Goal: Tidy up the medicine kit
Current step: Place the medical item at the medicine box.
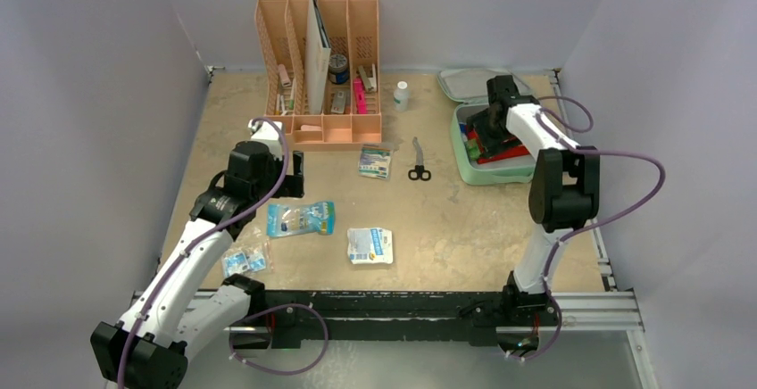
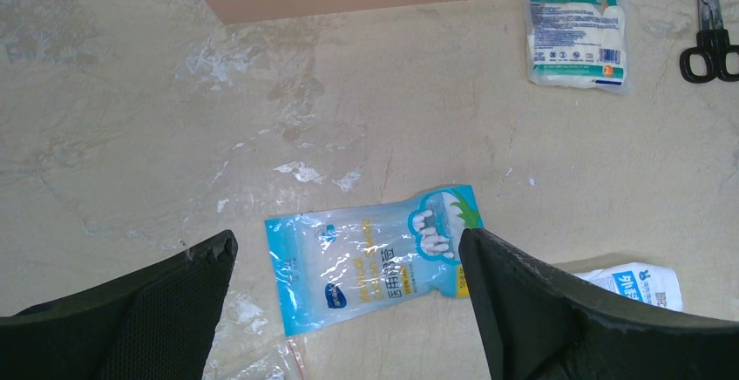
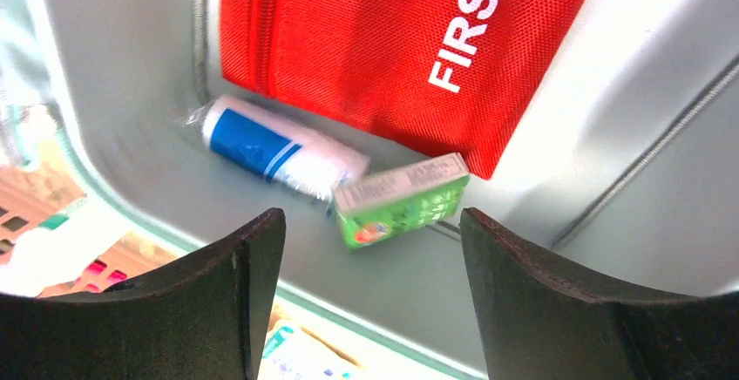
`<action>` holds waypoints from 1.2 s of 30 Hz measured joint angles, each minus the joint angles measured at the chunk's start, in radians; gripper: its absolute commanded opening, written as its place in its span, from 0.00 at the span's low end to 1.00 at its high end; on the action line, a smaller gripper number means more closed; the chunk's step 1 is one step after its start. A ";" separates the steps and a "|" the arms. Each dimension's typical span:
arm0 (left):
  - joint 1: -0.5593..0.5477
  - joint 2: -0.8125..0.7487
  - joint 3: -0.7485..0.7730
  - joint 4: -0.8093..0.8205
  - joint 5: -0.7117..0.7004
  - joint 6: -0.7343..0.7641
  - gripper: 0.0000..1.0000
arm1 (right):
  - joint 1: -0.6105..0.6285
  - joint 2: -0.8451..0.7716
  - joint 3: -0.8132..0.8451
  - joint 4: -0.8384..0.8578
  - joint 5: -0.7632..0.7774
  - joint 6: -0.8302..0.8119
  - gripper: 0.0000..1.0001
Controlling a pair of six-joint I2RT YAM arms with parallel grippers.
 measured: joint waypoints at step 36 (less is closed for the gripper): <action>0.000 0.034 0.000 0.005 -0.024 0.007 0.97 | -0.006 0.027 0.119 -0.018 -0.054 -0.704 0.48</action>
